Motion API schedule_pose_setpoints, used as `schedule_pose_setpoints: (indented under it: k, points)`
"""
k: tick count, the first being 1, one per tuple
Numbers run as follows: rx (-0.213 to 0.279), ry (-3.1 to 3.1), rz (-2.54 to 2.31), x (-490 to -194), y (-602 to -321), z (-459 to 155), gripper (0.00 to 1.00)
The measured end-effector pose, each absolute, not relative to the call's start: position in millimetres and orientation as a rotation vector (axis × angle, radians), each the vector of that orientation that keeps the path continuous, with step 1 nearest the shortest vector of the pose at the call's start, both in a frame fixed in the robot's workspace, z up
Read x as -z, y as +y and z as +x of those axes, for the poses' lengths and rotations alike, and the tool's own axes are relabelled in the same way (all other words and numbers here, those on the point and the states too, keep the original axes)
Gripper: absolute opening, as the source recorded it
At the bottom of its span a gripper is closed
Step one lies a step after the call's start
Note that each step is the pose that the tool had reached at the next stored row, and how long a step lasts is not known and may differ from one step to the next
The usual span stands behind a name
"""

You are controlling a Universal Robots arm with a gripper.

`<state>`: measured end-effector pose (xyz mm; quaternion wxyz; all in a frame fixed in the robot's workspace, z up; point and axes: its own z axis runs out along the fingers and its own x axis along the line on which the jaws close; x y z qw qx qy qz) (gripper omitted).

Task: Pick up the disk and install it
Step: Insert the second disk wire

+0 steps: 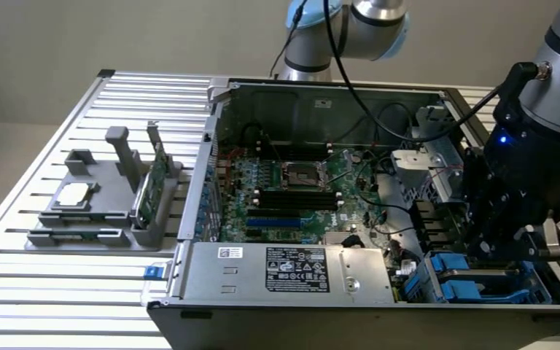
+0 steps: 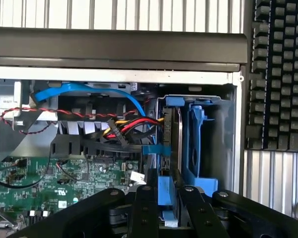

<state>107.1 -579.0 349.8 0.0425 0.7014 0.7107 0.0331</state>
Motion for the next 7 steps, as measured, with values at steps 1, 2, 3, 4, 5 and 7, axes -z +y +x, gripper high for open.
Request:
schedule_pose_setpoints:
  k: [1, 2, 3, 4, 5, 7]
  points:
    - [-0.102, 2.174, 2.146, -350.1, -579.0, 107.1, 0.25]
    - [-0.102, 2.175, 2.146, -350.1, -579.0, 107.1, 0.25]
    - [-0.102, 2.175, 2.146, -350.1, -579.0, 107.1, 0.25]
    - [-0.102, 2.175, 2.146, -350.2, -579.0, 107.1, 0.25]
    - [-0.102, 2.175, 2.146, -350.2, -579.0, 107.1, 0.25]
    - [-0.102, 2.175, 2.146, -350.2, -579.0, 107.1, 0.25]
